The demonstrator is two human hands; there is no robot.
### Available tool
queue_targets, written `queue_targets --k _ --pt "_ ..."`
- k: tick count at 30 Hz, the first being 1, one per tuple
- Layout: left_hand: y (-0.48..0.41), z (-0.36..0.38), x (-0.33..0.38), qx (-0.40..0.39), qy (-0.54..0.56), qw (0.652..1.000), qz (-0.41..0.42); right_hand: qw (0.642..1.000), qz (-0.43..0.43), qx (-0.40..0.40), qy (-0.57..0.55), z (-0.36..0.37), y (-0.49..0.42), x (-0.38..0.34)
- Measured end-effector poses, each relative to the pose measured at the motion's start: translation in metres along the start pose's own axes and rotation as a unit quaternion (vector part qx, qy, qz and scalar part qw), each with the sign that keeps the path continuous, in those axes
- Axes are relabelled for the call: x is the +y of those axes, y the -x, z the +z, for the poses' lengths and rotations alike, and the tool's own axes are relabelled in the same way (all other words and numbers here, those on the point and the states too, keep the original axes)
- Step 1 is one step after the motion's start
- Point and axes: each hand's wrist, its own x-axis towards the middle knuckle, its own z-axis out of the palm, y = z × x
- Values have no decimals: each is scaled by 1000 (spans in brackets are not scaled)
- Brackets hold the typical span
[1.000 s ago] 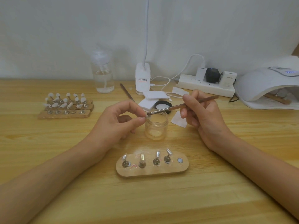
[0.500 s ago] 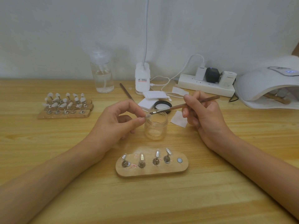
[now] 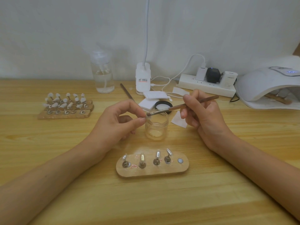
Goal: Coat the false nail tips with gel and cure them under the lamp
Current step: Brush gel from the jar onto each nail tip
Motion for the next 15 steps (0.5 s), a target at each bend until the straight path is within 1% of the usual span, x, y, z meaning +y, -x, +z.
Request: queue_targets --k 6,9,11,15 --pt "0 0 0 0 5 1000 -2 999 14 44 8 -1 -1 2" --pt "0 0 -1 -1 2 1000 -3 1000 -2 15 -2 -1 0 0" --pt "0 0 -1 -1 3 1000 -5 1000 -5 2 11 1 0 0" --pt "0 1 0 1 12 1000 -11 998 18 56 19 -1 -1 2"
